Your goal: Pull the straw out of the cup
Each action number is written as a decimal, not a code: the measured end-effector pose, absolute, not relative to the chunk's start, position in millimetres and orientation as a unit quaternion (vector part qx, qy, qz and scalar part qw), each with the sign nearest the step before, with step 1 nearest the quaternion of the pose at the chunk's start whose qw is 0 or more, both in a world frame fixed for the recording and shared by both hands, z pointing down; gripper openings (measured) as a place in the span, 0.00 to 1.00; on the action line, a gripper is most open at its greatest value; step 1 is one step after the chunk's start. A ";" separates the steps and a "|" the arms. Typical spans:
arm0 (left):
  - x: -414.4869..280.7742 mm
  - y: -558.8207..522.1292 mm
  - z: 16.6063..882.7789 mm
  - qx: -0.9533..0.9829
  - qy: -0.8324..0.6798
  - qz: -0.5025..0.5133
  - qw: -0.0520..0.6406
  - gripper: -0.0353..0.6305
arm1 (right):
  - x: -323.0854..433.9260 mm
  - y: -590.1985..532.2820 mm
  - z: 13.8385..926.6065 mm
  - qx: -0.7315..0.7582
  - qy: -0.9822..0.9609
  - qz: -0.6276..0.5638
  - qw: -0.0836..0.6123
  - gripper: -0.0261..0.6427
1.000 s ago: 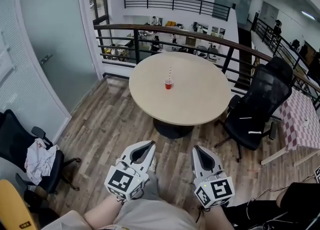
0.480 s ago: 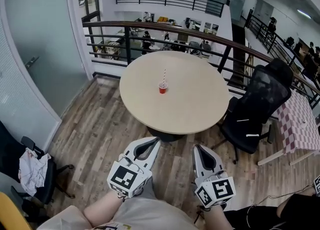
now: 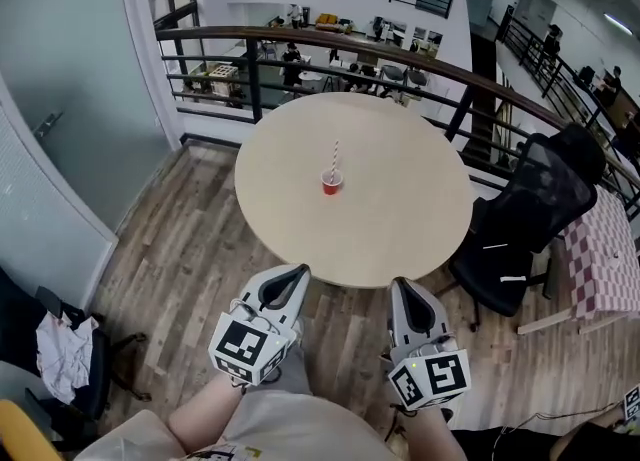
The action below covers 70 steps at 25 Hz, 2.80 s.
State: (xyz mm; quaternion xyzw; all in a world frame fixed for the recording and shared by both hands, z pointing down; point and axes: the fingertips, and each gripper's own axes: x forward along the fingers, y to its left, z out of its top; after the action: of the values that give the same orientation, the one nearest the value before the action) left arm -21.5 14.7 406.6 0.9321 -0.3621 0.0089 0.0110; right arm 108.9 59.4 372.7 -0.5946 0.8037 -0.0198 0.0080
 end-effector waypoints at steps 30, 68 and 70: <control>-21.8 -271.3 383.6 0.951 -0.305 0.041 -0.004 0.07 | 94.6 -219.6 379.3 -0.616 0.783 -0.080 -0.036 0.07; 22.8 -310.1 395.2 0.936 -0.344 0.079 0.003 0.07 | 145.9 -291.8 399.6 -0.558 0.822 -0.109 -0.037 0.22; 23.1 -317.7 398.1 0.935 -0.347 0.076 0.006 0.07 | 144.9 -302.2 401.7 -0.554 0.824 -0.114 -0.040 0.22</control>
State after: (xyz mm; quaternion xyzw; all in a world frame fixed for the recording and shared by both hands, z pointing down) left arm 23.1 -317.7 398.1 0.9346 -0.3475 0.0760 0.0060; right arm 144.9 -302.2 401.7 -0.5539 0.8238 -0.1141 -0.0398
